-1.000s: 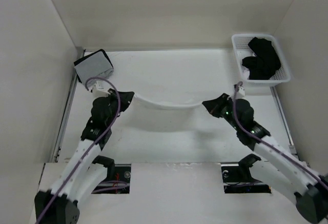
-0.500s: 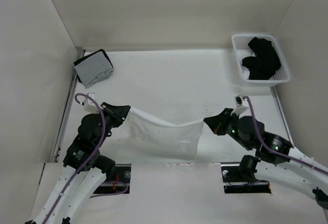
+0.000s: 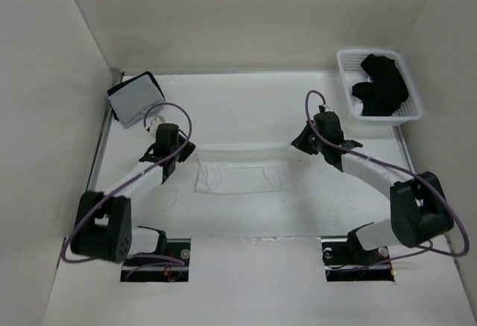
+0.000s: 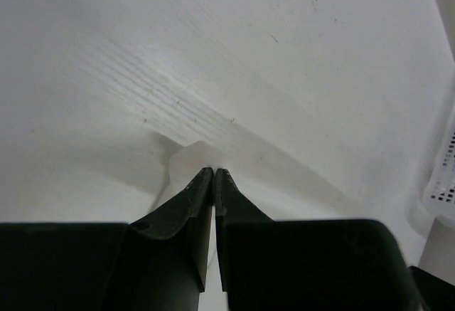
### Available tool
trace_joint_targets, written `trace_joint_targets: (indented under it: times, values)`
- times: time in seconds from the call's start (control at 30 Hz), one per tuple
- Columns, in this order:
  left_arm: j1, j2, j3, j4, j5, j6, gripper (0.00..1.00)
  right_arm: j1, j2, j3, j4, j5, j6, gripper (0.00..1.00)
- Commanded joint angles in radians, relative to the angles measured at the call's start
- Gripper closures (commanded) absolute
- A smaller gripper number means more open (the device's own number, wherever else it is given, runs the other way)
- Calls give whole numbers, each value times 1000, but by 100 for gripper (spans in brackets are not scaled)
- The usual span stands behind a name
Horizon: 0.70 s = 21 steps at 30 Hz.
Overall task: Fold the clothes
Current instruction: Fold the tank top
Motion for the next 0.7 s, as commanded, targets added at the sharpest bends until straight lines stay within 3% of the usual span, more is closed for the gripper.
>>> trace_joint_targets:
  times: [0.0, 0.27, 0.43, 0.67]
  values:
    - [13, 141, 112, 236, 13, 4, 95, -43, 101, 114, 175, -101, -31, 98]
    - [16, 291, 219, 333, 24, -13, 95, -56, 178, 160, 241, -98, -13, 98]
    - [16, 320, 184, 350, 41, -21, 95, -53, 176, 111, 257, -95, -7, 98]
    - [1, 122, -38, 425, 62, -47, 95, -38, 3, -110, 328, -89, 31, 99]
